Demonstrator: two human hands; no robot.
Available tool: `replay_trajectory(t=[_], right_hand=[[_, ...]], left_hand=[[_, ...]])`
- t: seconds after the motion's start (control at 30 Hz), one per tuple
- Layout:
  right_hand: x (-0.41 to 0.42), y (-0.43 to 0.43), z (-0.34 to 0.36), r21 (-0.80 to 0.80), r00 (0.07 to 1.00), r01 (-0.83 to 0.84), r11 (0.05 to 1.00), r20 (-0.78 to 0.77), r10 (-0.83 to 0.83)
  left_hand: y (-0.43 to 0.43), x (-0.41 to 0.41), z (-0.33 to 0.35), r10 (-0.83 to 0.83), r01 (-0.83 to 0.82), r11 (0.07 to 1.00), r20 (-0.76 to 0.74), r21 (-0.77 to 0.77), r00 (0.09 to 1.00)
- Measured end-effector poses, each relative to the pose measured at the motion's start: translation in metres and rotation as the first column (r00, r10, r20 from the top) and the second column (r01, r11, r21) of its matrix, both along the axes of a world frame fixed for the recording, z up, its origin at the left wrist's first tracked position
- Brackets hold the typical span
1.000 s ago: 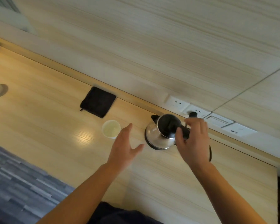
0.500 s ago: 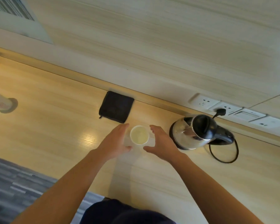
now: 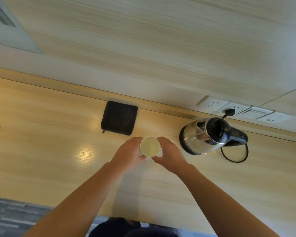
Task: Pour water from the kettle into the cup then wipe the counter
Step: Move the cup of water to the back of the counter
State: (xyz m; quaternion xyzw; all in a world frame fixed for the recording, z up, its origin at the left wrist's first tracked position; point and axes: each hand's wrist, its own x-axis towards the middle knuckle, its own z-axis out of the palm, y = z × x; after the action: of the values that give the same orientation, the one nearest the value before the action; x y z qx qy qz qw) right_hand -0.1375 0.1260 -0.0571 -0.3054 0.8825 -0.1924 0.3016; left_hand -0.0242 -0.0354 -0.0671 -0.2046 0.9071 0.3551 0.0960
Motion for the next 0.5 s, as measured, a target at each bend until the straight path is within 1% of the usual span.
replay_trajectory(t=[0.23,0.5], right_hand=[[-0.011,-0.005,0.009,-0.068,0.997,0.078,0.995,0.000,-0.079],[-0.058,-0.028,0.021,-0.110,0.987,0.162,0.981,-0.007,-0.163]], left_hand=[[-0.008,-0.019,0.008,-0.015,0.015,1.000,-0.056,0.007,0.998],[-0.033,-0.075,0.018,-0.019,0.020,1.000,-0.088,0.017,0.996]])
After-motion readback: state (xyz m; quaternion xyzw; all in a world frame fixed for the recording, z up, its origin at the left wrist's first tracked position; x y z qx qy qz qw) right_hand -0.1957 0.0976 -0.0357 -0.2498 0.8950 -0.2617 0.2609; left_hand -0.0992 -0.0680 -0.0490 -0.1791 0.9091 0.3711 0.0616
